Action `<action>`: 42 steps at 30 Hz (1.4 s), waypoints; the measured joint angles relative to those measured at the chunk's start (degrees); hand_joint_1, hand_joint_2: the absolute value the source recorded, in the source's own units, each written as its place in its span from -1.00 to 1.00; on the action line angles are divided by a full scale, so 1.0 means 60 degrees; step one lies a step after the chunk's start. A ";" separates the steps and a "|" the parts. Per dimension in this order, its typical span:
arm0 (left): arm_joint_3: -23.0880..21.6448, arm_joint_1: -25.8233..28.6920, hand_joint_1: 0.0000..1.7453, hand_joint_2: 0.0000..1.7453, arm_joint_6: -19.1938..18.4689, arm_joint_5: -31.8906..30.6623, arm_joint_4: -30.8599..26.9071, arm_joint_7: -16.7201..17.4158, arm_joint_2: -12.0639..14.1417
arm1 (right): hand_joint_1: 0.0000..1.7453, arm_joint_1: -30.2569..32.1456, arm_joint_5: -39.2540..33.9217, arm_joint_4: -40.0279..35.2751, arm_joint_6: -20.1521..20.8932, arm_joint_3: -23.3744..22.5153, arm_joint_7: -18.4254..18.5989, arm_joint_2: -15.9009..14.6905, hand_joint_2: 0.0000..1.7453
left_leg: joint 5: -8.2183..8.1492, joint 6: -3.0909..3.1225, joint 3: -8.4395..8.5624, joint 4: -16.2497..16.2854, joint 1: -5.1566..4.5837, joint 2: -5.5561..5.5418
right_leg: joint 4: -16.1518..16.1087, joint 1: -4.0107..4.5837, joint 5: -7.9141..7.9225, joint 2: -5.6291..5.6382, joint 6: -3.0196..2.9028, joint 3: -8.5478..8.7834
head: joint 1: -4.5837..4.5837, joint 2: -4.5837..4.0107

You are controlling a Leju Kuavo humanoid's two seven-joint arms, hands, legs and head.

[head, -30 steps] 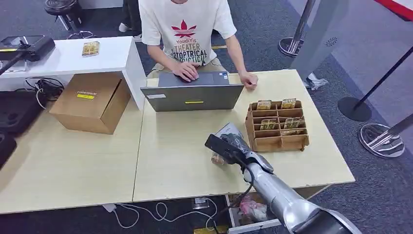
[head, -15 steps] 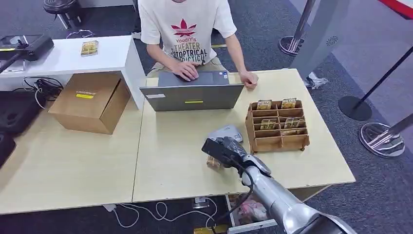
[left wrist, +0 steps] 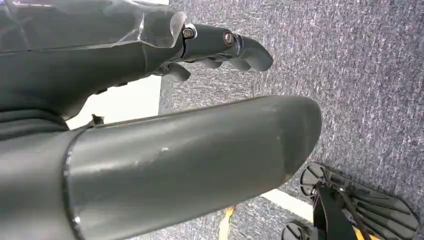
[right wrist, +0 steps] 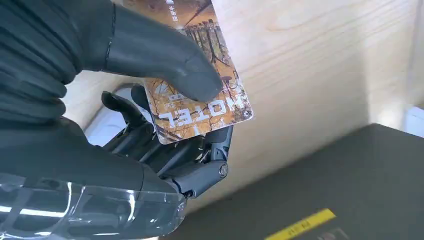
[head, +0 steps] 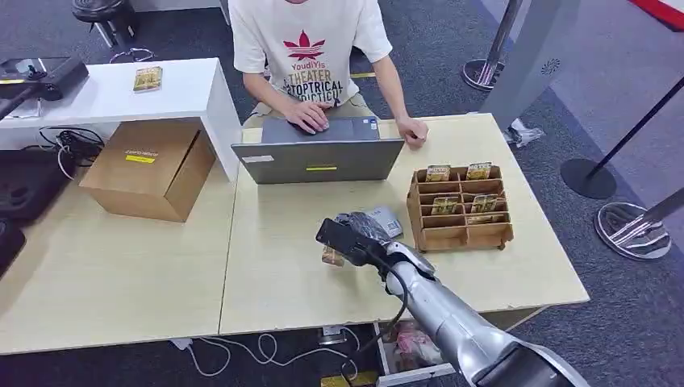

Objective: Pass the card to the sensor for recognition and then transmit it.

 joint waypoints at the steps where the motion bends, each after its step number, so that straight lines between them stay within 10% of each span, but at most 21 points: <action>1: 0.0011 0.0002 -1.00 -1.00 0.0004 0.0004 0.0000 -0.0004 -0.0004 | 1.00 -0.0019 0.0000 -0.0022 0.0000 0.0018 -0.0004 0.0011 1.00 | 0.0000 0.0000 0.0000 0.0000 0.0000 0.0000 | 0.0000 0.0000 0.0000 -0.0001 0.0000 0.0000 | 0.0004 0.0000; 24: 0.0175 0.0020 -1.00 -1.00 -0.0051 0.0062 0.0000 -0.0073 -0.0076 | 1.00 -0.0408 -0.1115 -0.2001 -0.0649 0.0153 -0.0947 0.0040 1.00 | 0.0000 0.0000 -0.0003 0.0000 0.0000 0.0000 | 0.0000 -0.0001 0.0000 0.0001 0.0000 -0.0005 | 0.0004 0.0000; 42: 0.0215 0.0019 -1.00 -1.00 -0.0167 -0.0047 0.0000 -0.0233 -0.0171 | 1.00 -0.0856 -0.0878 -0.3326 -0.1347 0.0084 -0.0514 0.0037 1.00 | 0.0001 0.0000 -0.0002 0.0000 0.0000 0.0000 | 0.0000 0.0000 0.0000 0.0000 0.0000 -0.0006 | 0.0004 0.0000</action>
